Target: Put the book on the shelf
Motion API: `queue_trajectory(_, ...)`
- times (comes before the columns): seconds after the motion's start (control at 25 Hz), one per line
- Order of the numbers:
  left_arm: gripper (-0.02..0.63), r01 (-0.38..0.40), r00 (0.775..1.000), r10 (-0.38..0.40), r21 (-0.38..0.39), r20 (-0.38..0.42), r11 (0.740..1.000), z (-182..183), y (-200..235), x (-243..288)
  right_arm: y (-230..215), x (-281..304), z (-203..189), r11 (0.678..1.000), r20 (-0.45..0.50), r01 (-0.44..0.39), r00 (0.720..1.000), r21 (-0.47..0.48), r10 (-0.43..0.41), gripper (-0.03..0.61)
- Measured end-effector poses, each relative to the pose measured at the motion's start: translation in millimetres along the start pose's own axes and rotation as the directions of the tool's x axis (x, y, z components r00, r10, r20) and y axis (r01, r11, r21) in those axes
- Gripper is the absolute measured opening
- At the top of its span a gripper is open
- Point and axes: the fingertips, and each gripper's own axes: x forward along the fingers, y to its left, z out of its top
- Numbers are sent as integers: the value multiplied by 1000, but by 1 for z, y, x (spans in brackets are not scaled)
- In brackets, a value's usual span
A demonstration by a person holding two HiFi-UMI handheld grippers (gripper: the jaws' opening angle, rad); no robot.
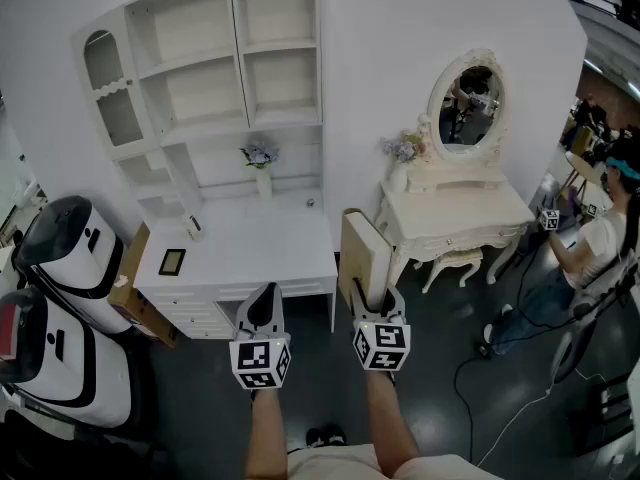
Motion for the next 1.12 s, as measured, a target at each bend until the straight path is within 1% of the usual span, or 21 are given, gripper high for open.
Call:
queue_trajectory(0.48,17,-26,1000,27,13,-13,1000,0,2,8,-2,11,2,1000,10,-25,1000,7,25,232)
queue_trajectory(0.68,17,-44,999,44,15,-15,999,2,4,16,-7,20,11,998,48,-57,997,29,56,232)
queue_trajectory(0.84,17,-53,999,53,27,-11,998,3,1,21,-13,22,16,999,69,-54,996,-6,54,229)
queue_trajectory(0.96,17,-57,998,58,34,-16,998,-3,3,25,-17,27,15,999,87,-47,995,-9,47,227)
queue_trajectory(1.12,17,-70,997,71,26,-34,997,-13,14,32,-17,41,6,998,75,-58,996,14,57,227)
